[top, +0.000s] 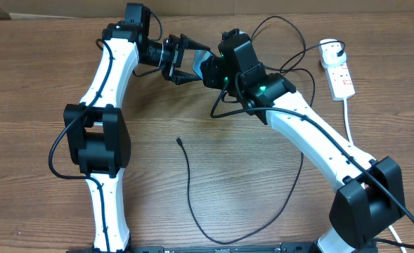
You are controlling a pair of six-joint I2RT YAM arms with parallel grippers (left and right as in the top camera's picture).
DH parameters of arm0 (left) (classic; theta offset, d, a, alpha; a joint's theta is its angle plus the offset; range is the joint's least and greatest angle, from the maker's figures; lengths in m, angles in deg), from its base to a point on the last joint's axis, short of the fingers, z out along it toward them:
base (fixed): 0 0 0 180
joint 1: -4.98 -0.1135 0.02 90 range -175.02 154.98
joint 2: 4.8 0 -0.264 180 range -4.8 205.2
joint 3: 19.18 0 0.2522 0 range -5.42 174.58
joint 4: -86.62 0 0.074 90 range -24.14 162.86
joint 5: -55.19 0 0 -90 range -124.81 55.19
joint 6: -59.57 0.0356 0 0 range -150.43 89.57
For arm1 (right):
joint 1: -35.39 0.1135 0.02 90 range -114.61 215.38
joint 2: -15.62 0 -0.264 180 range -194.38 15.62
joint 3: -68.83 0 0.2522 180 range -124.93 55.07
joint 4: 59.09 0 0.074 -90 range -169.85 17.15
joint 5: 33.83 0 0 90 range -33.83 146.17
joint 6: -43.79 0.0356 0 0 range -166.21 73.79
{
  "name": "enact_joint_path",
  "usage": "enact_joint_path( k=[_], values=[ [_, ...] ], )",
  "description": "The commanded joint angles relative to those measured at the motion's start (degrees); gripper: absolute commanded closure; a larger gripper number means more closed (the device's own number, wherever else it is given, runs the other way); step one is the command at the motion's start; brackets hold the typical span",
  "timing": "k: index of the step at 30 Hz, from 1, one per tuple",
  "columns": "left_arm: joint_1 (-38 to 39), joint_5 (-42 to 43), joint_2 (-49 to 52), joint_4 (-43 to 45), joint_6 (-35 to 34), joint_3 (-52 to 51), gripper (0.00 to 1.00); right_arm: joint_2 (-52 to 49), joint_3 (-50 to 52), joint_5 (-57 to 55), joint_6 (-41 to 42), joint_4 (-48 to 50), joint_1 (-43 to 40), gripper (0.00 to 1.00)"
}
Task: Plug charger to phone and switch on socket
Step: 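Close the right gripper on the phone's side edge beside the left gripper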
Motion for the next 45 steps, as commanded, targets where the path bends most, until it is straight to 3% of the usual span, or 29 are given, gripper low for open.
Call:
enact_joint_path(
  k=[1,45],
  values=[
    [0.39,1.46,0.28,0.00,-0.55,1.73,0.28,-0.28,-0.50,-1.62,-0.39,-0.04,0.33,0.65],
    [1.51,1.46,0.26,0.00,-0.57,1.73,0.28,-0.59,-0.48,-1.64,-0.37,-0.11,0.33,0.76]
  ],
)
